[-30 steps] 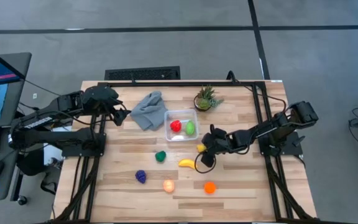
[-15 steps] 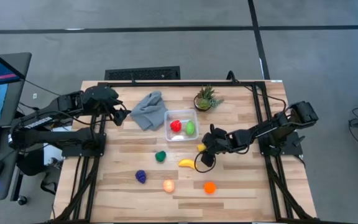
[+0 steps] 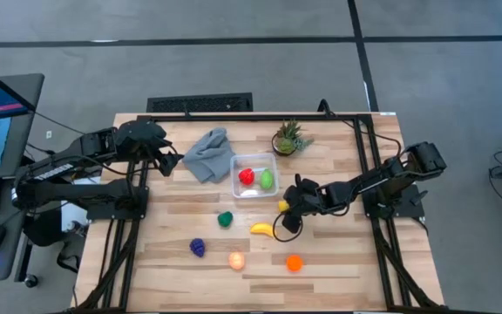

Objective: Pick and placing Produce into tupperware
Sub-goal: Put the yellow lemon into the transparent bin

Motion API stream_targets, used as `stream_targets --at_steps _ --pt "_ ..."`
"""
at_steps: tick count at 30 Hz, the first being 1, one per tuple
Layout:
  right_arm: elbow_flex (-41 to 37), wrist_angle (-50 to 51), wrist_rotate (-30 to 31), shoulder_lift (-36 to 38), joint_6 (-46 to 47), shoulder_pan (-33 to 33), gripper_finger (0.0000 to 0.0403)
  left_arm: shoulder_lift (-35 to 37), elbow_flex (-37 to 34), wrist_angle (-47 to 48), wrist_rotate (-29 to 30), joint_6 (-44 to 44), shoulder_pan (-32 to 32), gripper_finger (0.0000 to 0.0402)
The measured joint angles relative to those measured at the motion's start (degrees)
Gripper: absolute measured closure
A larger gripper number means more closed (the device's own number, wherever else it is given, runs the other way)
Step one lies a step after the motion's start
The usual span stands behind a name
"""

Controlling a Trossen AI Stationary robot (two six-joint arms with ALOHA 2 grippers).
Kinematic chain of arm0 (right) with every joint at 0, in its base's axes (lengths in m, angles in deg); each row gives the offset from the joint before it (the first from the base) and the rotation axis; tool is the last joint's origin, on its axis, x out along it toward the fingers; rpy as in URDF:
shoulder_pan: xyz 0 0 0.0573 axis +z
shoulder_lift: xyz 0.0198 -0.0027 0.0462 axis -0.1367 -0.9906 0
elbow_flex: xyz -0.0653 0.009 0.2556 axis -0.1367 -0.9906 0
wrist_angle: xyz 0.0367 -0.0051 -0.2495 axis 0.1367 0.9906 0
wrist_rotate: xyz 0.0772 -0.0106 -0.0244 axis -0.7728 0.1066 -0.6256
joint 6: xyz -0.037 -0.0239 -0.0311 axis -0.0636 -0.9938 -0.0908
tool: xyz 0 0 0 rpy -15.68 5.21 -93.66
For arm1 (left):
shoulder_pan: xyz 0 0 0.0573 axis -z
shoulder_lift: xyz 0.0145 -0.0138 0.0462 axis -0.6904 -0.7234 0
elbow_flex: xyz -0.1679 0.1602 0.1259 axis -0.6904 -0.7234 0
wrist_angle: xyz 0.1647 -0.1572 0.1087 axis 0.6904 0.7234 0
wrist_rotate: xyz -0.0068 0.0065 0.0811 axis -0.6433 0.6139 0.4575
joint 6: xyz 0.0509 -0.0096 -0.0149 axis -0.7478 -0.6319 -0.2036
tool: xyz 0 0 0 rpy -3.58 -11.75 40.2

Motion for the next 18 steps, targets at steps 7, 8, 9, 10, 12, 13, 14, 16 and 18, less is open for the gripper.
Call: stream_targets --at_steps 7,8,9,10,12,13,14,16,18 --pt "0.0 1.24 0.6 0.0 0.02 0.0 0.0133 0.0 0.0 -0.43 0.02 0.01 0.0 0.0084" --pt "0.0 1.24 1.03 0.0 0.02 0.0 0.0133 0.0 0.0 -0.43 0.02 0.01 0.0 0.0084" --pt "0.0 1.23 1.54 0.0 0.03 0.0 0.0134 -0.01 0.0 -0.43 0.02 0.01 0.0 0.0084" --pt "0.0 1.21 1.76 0.0 0.03 -0.01 0.0134 0.0 0.0 -0.43 0.02 0.01 0.0 0.0084" --pt "0.0 1.19 1.97 0.0 0.03 -0.01 0.0134 0.0 0.0 -0.43 0.02 0.01 0.0 0.0084" --pt "0.0 1.17 1.97 0.0 0.02 -0.02 0.0134 0.0 0.0 -0.43 0.02 0.01 0.0 0.0084" --pt "0.0 1.17 1.97 0.0 0.02 -0.02 0.0134 0.0 -0.02 -0.43 0.02 0.01 0.0 0.0084" --pt "0.0 1.12 1.97 0.0 -0.03 -0.02 0.0134 0.0 0.0 -0.43 0.02 0.01 0.0 0.0084" --pt "0.0 1.04 1.97 0.0 -0.36 0.0 0.0134 0.0 0.0 -0.43 0.03 0.01 0.0 0.0084"
